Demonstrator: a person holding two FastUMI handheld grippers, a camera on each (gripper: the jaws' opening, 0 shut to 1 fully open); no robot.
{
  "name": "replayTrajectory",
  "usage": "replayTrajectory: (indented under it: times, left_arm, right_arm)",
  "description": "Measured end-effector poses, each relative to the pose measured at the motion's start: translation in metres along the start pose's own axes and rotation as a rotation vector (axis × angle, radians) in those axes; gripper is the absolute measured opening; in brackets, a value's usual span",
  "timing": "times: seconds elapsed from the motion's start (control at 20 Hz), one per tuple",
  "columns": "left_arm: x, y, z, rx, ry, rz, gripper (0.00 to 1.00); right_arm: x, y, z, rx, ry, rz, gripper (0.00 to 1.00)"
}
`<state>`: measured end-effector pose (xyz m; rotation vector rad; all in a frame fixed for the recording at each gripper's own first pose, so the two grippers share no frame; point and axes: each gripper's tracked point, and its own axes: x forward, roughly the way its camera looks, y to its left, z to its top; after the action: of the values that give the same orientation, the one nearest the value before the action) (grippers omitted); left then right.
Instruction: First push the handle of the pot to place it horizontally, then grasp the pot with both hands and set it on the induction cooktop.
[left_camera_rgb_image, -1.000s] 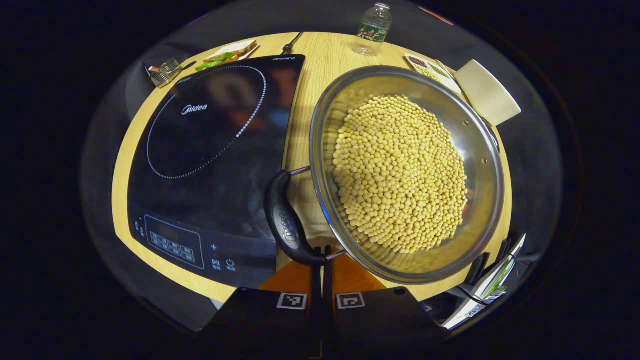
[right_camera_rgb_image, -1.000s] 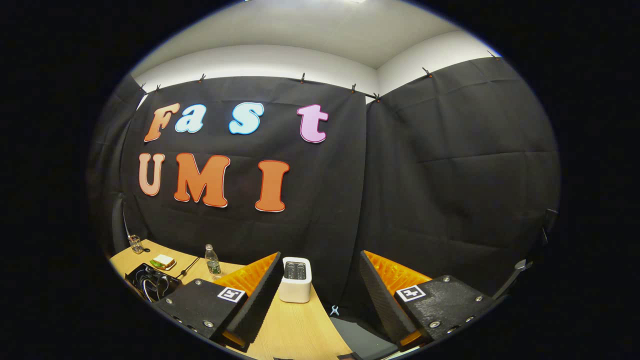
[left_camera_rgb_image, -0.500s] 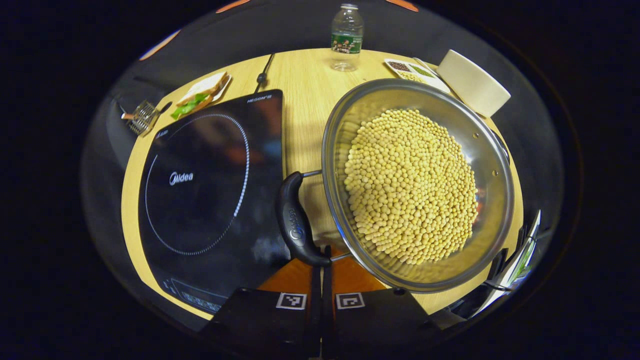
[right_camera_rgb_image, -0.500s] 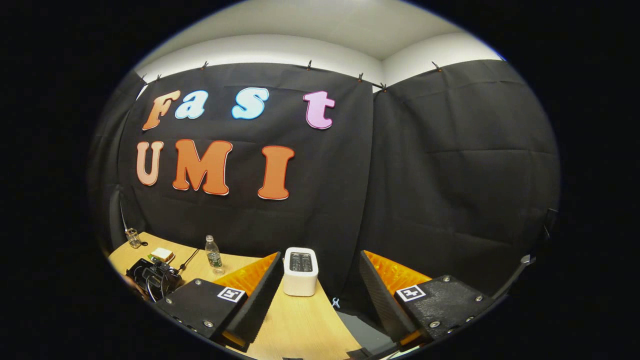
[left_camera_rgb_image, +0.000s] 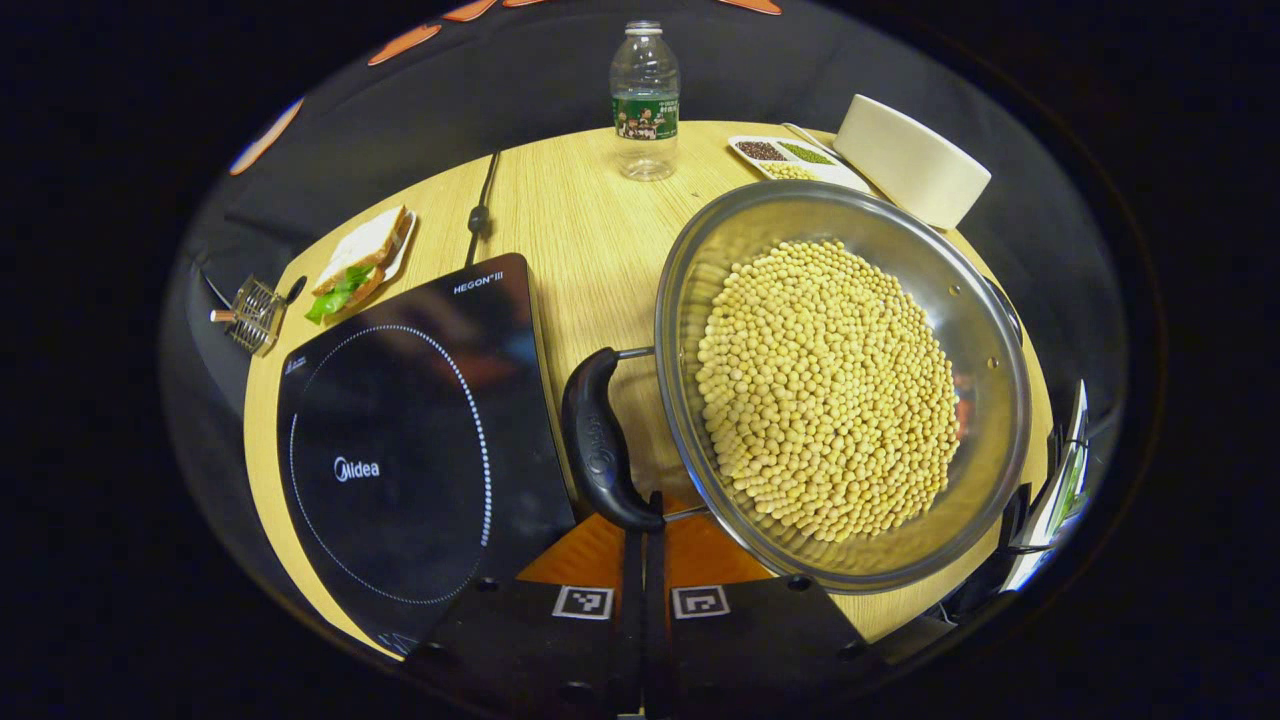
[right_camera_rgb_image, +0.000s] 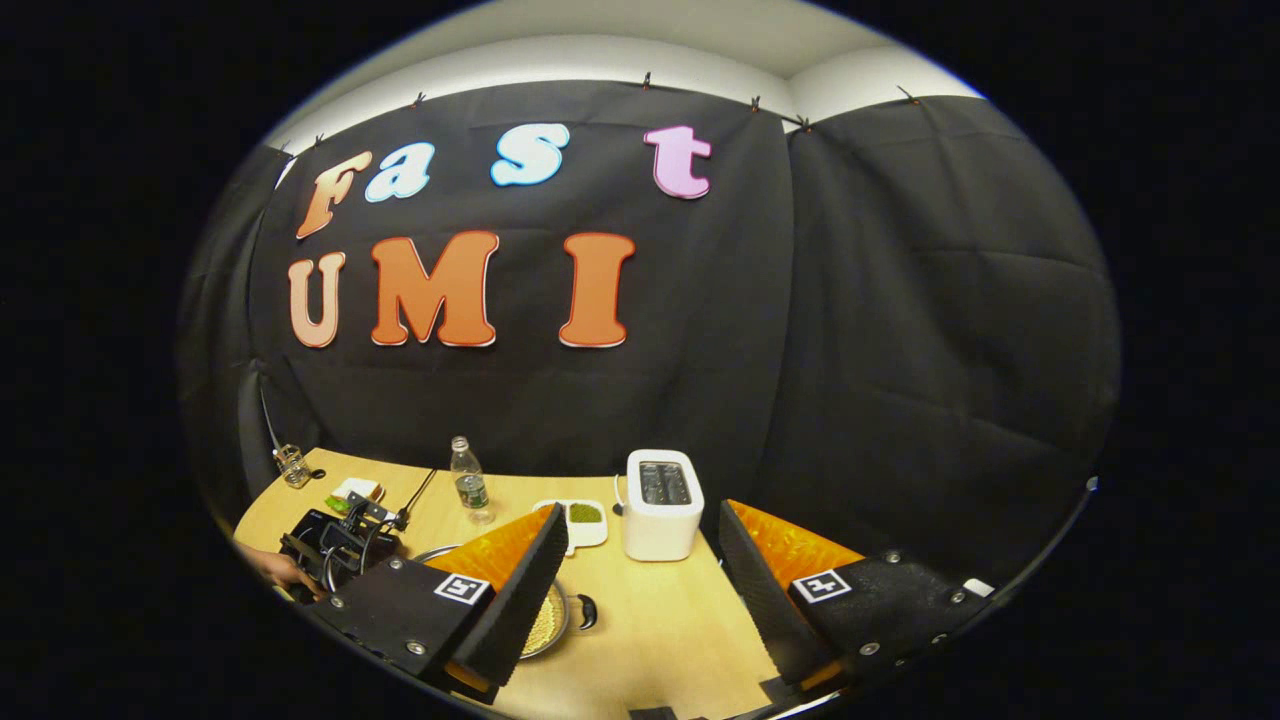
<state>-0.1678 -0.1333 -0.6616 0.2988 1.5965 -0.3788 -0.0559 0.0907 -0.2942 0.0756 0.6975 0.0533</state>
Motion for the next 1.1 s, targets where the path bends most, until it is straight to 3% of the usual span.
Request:
replayTrajectory:
  times: [0.45, 0.55, 0.6, 0.65, 0.85, 1.1]
  left_arm:
    - [-0.035, 0.005, 0.003, -0.032, -0.092, -0.166, 0.08]
    - [-0.046, 0.012, 0.009, -0.058, -0.133, -0.197, 0.23]
    - [-0.054, 0.014, 0.018, -0.066, -0.16, -0.212, 0.4]
    - [-0.06, 0.016, 0.026, -0.072, -0.186, -0.228, 0.39]
    - [-0.063, 0.014, 0.049, -0.107, -0.255, -0.234, 0.84]
    - [-0.046, -0.004, 0.062, -0.151, -0.259, -0.201, 0.99]
  right_arm:
    - [0.036, 0.054, -0.089, 0.037, 0.258, 0.006, 0.95]
    - [0.041, 0.065, -0.105, 0.061, 0.307, 0.012, 0.94]
    - [0.043, 0.067, -0.112, 0.072, 0.323, 0.015, 0.95]
    - [0.044, 0.072, -0.116, 0.081, 0.337, 0.022, 0.94]
    - [0.06, 0.086, -0.131, 0.055, 0.384, 0.064, 0.95]
    - [0.083, 0.081, -0.16, 0.01, 0.446, 0.118, 0.95]
